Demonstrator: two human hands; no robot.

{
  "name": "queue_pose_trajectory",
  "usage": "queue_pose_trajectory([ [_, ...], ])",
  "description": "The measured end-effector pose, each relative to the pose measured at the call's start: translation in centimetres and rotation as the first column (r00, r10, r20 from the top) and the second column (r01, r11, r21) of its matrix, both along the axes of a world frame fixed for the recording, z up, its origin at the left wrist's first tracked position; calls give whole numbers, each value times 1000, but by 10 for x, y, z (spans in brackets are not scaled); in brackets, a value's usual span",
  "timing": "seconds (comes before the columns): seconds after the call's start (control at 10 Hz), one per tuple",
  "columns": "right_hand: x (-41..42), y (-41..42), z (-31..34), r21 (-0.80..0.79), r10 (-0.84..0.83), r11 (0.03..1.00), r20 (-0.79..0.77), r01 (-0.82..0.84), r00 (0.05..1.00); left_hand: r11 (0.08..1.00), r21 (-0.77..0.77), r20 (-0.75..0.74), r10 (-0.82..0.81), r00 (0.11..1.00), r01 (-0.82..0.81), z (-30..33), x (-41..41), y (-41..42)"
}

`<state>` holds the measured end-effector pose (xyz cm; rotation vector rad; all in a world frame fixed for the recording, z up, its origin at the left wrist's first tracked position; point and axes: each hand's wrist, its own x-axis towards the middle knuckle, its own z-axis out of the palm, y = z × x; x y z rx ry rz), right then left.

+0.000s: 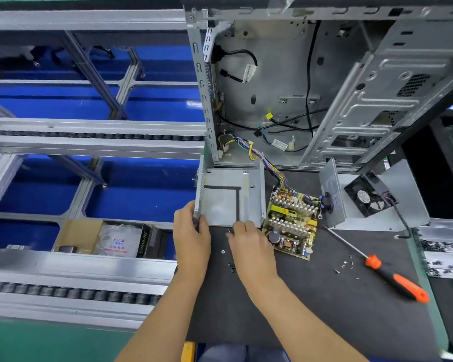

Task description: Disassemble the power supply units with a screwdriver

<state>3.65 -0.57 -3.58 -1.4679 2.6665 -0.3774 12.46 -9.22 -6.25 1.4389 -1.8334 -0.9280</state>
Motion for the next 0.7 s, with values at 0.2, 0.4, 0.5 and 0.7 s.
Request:
queue_pose_trajectory([
  [0.2, 10, -9, -7, -81, -4, 997, 71, 9, 997, 999, -5, -15, -34, 999, 34, 1, 2, 0],
  [0.4, 11, -10, -7, -68, 28, 997, 58, -24, 998, 999, 9, -32, -51, 998, 52, 0, 4, -2],
  [0.5, 11, -4, -4, -110, 35, 993, 20, -32, 999, 997, 39, -65, -64, 996, 67, -1, 4, -2],
  [0.7, 4, 42, -10, -167, 12, 986, 29, -7, 1000, 994, 110, -159, 1, 987, 16, 1, 8, 9],
])
